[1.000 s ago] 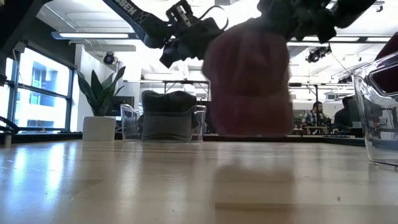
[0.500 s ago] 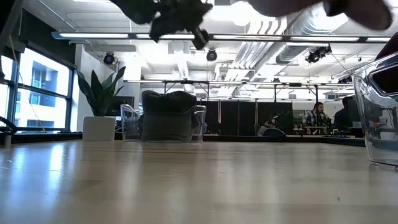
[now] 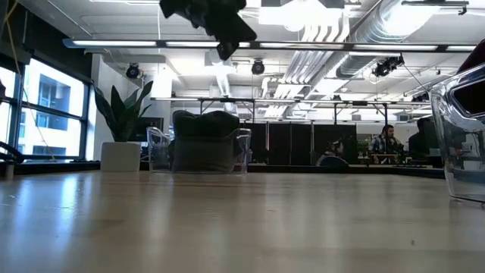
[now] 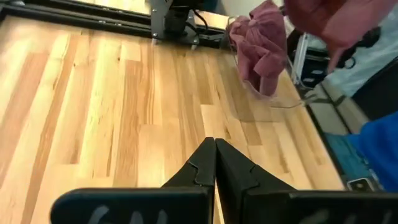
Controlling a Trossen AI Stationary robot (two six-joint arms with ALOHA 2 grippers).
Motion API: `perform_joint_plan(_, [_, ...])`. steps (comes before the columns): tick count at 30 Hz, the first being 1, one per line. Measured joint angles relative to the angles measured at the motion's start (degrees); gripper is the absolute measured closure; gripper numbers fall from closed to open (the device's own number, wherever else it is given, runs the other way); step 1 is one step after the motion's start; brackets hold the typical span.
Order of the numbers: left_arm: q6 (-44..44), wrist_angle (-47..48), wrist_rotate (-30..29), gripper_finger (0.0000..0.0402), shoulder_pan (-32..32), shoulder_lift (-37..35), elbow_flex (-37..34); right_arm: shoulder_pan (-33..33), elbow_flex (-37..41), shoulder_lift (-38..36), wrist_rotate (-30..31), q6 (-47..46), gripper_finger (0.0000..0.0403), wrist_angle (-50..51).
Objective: Pick & Place hat
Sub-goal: Put the red cap into the bottom transparent bin
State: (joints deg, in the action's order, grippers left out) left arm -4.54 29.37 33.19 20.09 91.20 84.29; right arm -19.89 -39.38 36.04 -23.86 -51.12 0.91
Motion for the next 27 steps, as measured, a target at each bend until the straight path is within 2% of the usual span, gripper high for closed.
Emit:
perform_joint_plan(4, [-0.5, 0.2, -6.0, 0.0401, -3.8, -0.1, 0.0, -9.2, 0.0, -0.4, 10.6, -0.3, 0.04, 10.6])
perform_joint_plan(7, [-1.6, 0.1, -11.2, 0.0401, -6.7, -0.1, 0.0, -15.8, 0.0, -0.9, 20.4, -1.5, 0.04, 14.8])
perform_joint_plan(11, [-2.8, 0.2, -18.2, 0.0401, -9.5, -0.1, 0.0, -24.3, 0.0, -1.6, 31.6, -2.7, 0.0401, 16.0])
perform_joint_plan(16, [-2.7, 0.3, -21.7, 0.0401, -10.5, -0.1, 0.0, -32.2, 0.0, -0.6, 44.2, -4.4, 0.0402, 12.4])
perform_joint_plan(21, [-2.5, 0.5, -22.2, 0.0401, -10.4, -0.1, 0.0, -35.8, 0.0, 2.8, 50.1, -4.7, 0.0402, 5.4])
perform_joint_plan(27, [-2.5, 0.4, -23.6, 0.0401, -10.4, -0.1, 0.0, -39.8, 0.0, 6.2, 52.9, -10.6, 0.0402, 8.7])
